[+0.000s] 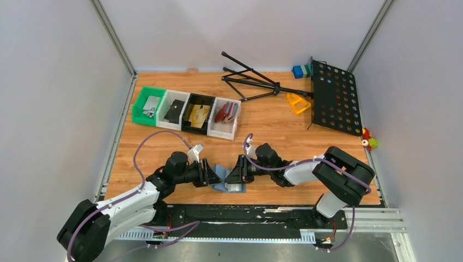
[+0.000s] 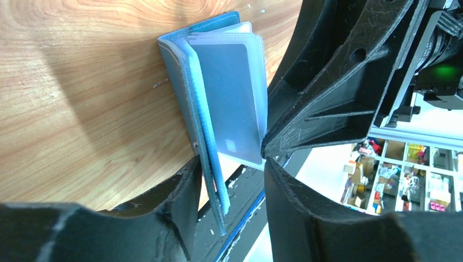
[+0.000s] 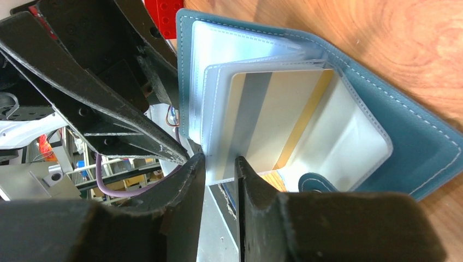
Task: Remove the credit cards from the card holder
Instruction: Remove the credit card from the card holder.
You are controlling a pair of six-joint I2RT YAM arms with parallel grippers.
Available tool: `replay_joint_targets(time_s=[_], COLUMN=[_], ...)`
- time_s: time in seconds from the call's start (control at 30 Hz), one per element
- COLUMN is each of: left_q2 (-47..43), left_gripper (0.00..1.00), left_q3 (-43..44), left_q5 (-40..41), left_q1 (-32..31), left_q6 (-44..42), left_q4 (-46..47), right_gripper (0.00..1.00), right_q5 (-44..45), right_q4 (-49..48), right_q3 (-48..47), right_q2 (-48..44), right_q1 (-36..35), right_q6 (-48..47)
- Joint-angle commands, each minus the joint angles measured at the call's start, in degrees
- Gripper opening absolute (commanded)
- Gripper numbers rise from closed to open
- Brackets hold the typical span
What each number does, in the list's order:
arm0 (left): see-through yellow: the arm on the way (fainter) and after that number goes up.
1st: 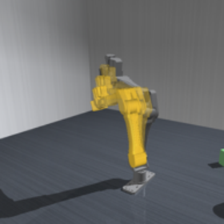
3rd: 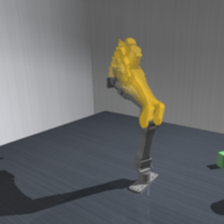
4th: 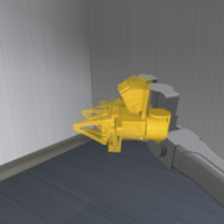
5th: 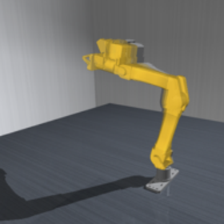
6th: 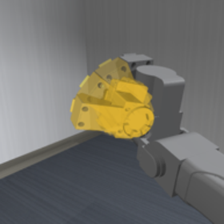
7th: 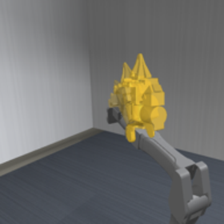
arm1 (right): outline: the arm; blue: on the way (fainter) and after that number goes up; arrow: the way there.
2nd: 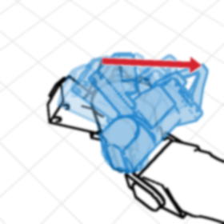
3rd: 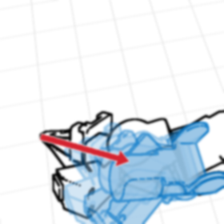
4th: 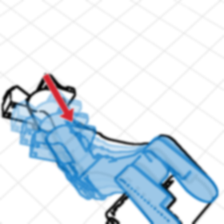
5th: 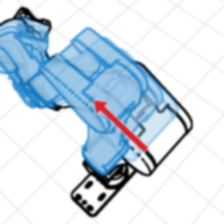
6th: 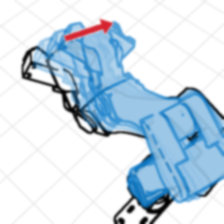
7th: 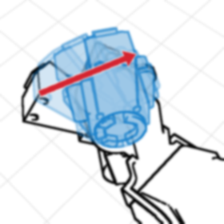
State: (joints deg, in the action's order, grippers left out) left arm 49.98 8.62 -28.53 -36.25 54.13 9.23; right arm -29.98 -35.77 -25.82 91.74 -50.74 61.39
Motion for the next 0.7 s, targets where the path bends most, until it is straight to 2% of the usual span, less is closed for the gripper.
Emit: replay_joint_targets(time_s=[0.0,0.17,0.43,0.57,0.67], left_q2=[-0.67,-1.57,1.69,2.47,2.21], left_gripper=[0.56,0.65,0.68,0.67,0.64], left_q3=[1.68,1.50,3.24,3.43,3.41], left_q5=[-1.57,-1.73,-3.04,-2.52,-2.20], left_q1=[0.04,0.03,0.04,0.04,0.03], left_q6=[-0.08,-0.24,-2.24,-2.72,-2.89], left_q4=[2.65,3.29,3.53,2.66,2.10], right_gripper=[0.25,0.24,0.24,0.33,0.44], right_q5=[2.12,1.14,0.19,0.57,1.28], right_q4=[1.18,-0.52,-0.53,0.30,2.29], right_q3=[0.29,0.08,-0.83,-0.51,-0.27], right_q2=[-1.27,-0.48,-0.94,-1.68,-2.94], right_q1=[0.47,0.48,0.47,0.48,0.47], right_q6=[-1.44,-0.94,-1.19,-1.54,-2.36])
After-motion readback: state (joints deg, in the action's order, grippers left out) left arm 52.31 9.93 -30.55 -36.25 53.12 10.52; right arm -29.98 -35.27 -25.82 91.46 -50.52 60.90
